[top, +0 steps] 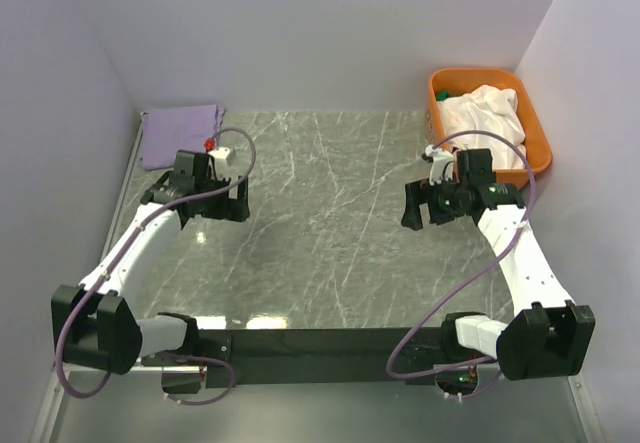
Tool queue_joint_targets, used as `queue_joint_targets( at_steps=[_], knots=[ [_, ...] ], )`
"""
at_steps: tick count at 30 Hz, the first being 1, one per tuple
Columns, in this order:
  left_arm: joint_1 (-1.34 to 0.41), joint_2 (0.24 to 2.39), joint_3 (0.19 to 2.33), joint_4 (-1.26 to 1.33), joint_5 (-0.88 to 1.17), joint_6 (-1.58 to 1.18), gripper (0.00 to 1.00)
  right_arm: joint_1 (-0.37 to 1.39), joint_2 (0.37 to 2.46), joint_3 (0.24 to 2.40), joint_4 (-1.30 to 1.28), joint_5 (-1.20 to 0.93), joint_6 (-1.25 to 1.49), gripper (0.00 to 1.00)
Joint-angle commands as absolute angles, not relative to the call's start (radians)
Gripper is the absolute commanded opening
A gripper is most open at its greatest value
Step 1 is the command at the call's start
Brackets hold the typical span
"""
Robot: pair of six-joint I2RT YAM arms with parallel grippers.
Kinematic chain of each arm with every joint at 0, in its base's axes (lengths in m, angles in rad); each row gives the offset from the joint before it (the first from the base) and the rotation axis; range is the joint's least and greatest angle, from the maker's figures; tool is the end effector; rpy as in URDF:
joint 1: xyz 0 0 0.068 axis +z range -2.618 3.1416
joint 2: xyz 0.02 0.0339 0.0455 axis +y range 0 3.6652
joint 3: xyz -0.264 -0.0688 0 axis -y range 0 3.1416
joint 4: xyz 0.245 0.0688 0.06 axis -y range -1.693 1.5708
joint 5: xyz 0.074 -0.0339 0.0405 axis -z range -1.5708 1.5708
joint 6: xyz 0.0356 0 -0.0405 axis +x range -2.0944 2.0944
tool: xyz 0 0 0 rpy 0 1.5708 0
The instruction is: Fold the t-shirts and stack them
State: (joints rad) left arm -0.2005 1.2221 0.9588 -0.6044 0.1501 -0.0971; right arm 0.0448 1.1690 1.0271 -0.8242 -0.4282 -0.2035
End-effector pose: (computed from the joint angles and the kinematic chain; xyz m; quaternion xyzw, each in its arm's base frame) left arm 0.2465 -0.0555 0.2725 0.0742 0.9336 -0.1205 0.3292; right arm 0.2274 0.0250 0.2937 -0.1783 0.9178 0.1791 0.3061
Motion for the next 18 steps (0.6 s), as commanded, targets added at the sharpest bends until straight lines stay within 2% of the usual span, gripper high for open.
queue_joint_targets(
  at_steps=[1, 5, 8, 13, 18],
  knots=[
    [-0.193, 1.256, 1.101, -0.627, 0.233, -0.107, 0.99, 0.034, 1.173, 1.158, -0.818, -0.43, -0.235, 0.98],
    [-0.144, 1.325, 1.215, -0.644, 0.374, -0.13, 0.99, 0.015, 1.23, 1.346, -0.761, -0.388, -0.181, 1.0],
    [-0.1, 1.382, 1.355, -0.664, 0.437, -0.141, 0.99, -0.047, 1.34, 1.578, -0.713, -0.348, -0.098, 1.0],
    [-0.074, 1.468, 1.486, -0.68, 0.448, -0.155, 0.99, -0.172, 1.613, 1.83, -0.646, -0.267, 0.014, 1.0],
    [-0.043, 1.519, 1.548, -0.699, 0.485, -0.163, 0.99, -0.193, 1.865, 2.029, -0.612, -0.134, 0.009, 1.0]
  ],
)
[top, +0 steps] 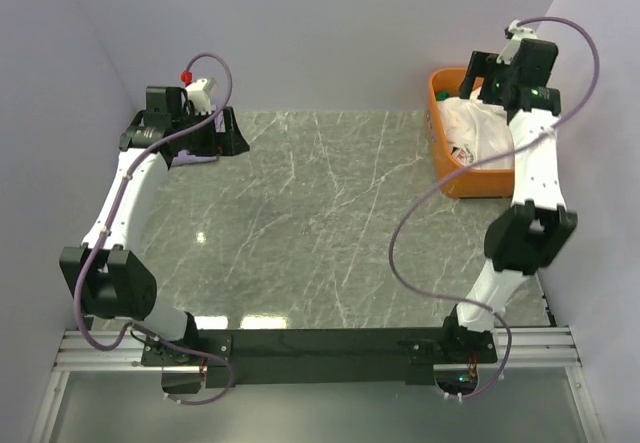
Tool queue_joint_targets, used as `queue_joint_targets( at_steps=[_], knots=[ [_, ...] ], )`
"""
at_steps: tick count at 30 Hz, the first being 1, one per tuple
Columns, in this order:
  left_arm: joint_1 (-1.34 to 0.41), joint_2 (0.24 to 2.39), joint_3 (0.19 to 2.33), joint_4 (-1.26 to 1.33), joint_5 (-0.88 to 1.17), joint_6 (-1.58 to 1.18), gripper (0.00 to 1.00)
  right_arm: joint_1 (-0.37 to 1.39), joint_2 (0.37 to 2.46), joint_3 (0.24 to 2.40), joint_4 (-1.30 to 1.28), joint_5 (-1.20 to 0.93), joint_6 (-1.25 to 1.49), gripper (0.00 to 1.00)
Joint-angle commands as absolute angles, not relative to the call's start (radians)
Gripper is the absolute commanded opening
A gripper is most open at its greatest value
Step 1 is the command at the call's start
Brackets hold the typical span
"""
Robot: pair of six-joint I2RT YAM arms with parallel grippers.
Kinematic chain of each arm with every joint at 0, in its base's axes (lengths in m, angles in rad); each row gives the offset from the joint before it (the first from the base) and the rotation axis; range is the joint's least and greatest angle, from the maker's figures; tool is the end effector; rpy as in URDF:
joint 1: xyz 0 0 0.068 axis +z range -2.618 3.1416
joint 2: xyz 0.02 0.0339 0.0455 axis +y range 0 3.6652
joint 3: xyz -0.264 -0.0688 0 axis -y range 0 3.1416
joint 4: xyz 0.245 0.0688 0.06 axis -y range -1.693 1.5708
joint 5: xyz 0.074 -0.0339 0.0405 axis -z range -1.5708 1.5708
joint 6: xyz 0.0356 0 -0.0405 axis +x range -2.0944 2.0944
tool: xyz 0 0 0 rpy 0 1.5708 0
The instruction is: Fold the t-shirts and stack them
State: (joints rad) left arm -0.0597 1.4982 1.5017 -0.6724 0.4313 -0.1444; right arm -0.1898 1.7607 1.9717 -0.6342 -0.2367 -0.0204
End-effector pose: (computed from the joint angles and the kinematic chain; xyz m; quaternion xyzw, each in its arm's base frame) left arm 0.3276 -0.0345 0.3717 0.0560 0.8823 -0.2350 0.4039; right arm 0.3903 -0.0665 0.4381 0.0067 0.8364 0.0421 0.5465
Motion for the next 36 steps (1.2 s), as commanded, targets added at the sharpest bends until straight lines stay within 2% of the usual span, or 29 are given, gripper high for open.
queue_joint_targets(
  at_steps=[1, 5, 11, 14, 15, 17, 18, 21, 25, 26, 27, 29, 36],
  knots=[
    [-0.038, 1.526, 1.548, -0.701, 0.488, -0.161, 1.0, -0.193, 1.894, 2.045, -0.603, -0.118, 0.009, 1.0],
    [-0.011, 1.545, 1.546, -0.71, 0.497, -0.149, 1.0, -0.198, 2.067, 2.117, -0.584, -0.063, -0.044, 1.0],
    [0.02, 1.571, 1.545, -0.742, 0.486, -0.118, 0.99, -0.201, 2.209, 2.128, -0.568, -0.003, -0.1, 1.0],
    [0.025, 1.582, 1.545, -0.749, 0.479, -0.104, 0.99, -0.206, 2.243, 2.131, -0.557, 0.024, -0.115, 0.96],
    [0.025, 1.583, 1.546, -0.75, 0.477, -0.098, 0.99, -0.207, 2.246, 2.128, -0.555, 0.026, -0.115, 0.89],
    [0.028, 1.591, 1.549, -0.75, 0.476, -0.092, 0.99, -0.213, 2.247, 2.112, -0.554, 0.034, -0.115, 0.82],
    [0.028, 1.594, 1.551, -0.75, 0.476, -0.089, 0.99, -0.215, 2.243, 2.106, -0.554, 0.038, -0.117, 0.66],
    [0.034, 1.617, 1.569, -0.758, 0.482, -0.087, 0.99, -0.225, 2.218, 2.085, -0.558, 0.034, -0.117, 0.44],
    [0.044, 1.621, 1.571, -0.75, 0.503, -0.091, 0.99, -0.233, 2.158, 2.074, -0.572, 0.008, -0.107, 0.33],
    [0.043, 1.621, 1.563, -0.744, 0.508, -0.092, 0.99, -0.236, 2.132, 2.072, -0.577, 0.003, -0.107, 0.28],
    [0.044, 1.621, 1.559, -0.739, 0.515, -0.098, 0.99, -0.236, 2.122, 2.072, -0.58, -0.02, -0.112, 0.14],
    [0.044, 1.618, 1.551, -0.73, 0.525, -0.101, 0.99, -0.238, 2.093, 2.065, -0.586, -0.021, -0.114, 0.02],
    [0.046, 1.62, 1.546, -0.721, 0.538, -0.112, 0.99, -0.248, 2.002, 2.054, -0.598, -0.049, -0.08, 0.0]
  ],
)
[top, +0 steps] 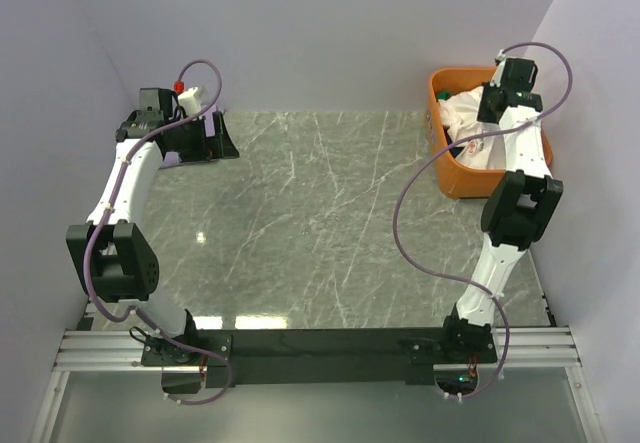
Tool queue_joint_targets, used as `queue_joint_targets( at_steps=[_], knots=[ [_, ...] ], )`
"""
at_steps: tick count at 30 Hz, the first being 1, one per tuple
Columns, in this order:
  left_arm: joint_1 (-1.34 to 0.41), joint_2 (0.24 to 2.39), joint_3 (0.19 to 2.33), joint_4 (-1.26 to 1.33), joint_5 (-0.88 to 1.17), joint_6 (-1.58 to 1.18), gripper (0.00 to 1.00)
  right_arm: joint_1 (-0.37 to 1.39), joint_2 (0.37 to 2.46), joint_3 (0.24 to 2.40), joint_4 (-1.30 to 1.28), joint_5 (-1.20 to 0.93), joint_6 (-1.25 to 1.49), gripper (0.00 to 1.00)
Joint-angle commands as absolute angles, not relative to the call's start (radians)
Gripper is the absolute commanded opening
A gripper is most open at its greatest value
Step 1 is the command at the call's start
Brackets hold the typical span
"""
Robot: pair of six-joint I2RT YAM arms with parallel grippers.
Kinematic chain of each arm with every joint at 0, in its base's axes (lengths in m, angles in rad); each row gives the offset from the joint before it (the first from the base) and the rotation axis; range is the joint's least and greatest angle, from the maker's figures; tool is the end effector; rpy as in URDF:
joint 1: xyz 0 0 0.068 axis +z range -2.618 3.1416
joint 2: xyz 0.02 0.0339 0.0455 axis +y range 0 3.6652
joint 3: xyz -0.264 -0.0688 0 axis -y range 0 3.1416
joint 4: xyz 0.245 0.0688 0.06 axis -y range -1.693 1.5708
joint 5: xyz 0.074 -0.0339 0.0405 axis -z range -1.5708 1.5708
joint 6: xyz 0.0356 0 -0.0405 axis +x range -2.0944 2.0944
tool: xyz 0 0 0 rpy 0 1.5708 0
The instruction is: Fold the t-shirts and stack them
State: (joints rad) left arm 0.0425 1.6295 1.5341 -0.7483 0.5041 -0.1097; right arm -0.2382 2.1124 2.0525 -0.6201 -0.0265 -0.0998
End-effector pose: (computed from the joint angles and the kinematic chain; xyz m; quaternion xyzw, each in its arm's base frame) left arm 0.3554 -0.0021 0.3349 0.0196 0.9092 -0.2445 0.3363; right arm 0.4759 -0.1146 0.3160 0.0567 0.9006 -0.0607 0.4267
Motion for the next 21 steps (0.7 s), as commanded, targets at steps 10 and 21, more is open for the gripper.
queue_joint_targets(
  at_steps=[10, 21],
  knots=[
    [0.049, 1.64, 1.569, -0.718, 0.58, -0.129, 0.99, -0.242, 1.795, 2.094, -0.577, -0.146, 0.072, 0.0],
    [0.048, 1.618, 1.595, -0.695, 0.603, -0.153, 0.99, -0.19, 1.589, 2.134, -0.516, -0.212, 0.129, 0.0]
  ],
)
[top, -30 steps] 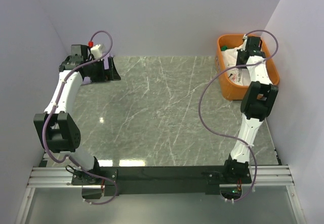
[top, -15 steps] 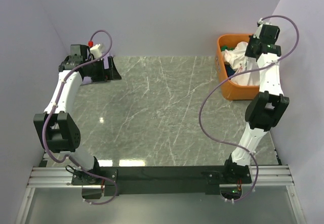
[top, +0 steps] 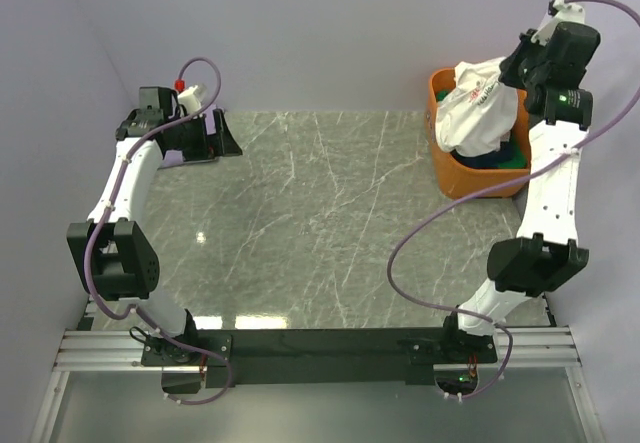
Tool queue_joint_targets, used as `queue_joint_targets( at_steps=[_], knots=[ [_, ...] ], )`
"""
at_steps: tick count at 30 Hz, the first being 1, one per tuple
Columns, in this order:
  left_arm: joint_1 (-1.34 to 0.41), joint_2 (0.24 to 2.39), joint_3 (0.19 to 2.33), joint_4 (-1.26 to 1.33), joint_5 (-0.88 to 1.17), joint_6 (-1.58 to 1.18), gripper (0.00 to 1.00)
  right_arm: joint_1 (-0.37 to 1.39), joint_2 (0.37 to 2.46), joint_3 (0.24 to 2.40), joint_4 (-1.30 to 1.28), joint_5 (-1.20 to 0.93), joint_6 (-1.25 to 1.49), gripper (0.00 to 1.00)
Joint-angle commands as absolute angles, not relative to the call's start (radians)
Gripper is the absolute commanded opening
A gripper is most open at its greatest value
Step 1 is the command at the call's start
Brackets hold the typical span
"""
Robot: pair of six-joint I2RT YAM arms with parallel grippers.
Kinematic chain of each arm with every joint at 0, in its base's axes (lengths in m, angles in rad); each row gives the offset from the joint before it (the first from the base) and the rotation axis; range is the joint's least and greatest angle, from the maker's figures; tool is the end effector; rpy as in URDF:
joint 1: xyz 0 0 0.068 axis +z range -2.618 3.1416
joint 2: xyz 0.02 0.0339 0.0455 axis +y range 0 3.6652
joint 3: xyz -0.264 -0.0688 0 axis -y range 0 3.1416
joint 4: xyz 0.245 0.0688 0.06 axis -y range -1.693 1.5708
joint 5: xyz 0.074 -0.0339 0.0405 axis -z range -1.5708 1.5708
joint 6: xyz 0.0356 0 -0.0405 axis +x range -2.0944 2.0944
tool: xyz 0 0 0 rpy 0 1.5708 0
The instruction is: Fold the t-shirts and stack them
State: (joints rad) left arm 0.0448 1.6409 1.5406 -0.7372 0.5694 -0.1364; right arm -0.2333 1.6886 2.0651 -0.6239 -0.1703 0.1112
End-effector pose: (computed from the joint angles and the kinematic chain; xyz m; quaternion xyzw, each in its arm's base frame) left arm 0.3584 -0.0031 0.3348 0.0192 0.9014 -0.2777 0.3317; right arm 0.3541 -0.0780 0.4948 0.0833 0.7834 0.0296 0.6152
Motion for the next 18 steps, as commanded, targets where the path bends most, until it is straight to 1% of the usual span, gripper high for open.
queue_joint_targets(
  at_steps=[1, 6, 10, 15, 18],
  knots=[
    [0.048, 1.618, 1.6, -0.695, 0.606, -0.156, 0.99, -0.177, 1.574, 2.144, -0.508, -0.2, 0.121, 0.0],
    [0.048, 1.612, 1.635, -0.687, 0.624, -0.182, 0.99, -0.069, 1.47, 2.164, -0.454, -0.207, 0.071, 0.0],
    [0.049, 1.591, 1.646, -0.678, 0.629, -0.196, 1.0, 0.081, 1.387, 2.155, -0.39, -0.16, 0.02, 0.0],
    [0.052, 1.533, 1.632, -0.655, 0.607, -0.216, 0.99, 0.218, 1.342, 2.164, -0.315, -0.149, 0.009, 0.0],
    [0.057, 1.497, 1.626, -0.644, 0.588, -0.227, 0.99, 0.287, 1.327, 2.151, -0.282, -0.178, 0.009, 0.0]
  ],
)
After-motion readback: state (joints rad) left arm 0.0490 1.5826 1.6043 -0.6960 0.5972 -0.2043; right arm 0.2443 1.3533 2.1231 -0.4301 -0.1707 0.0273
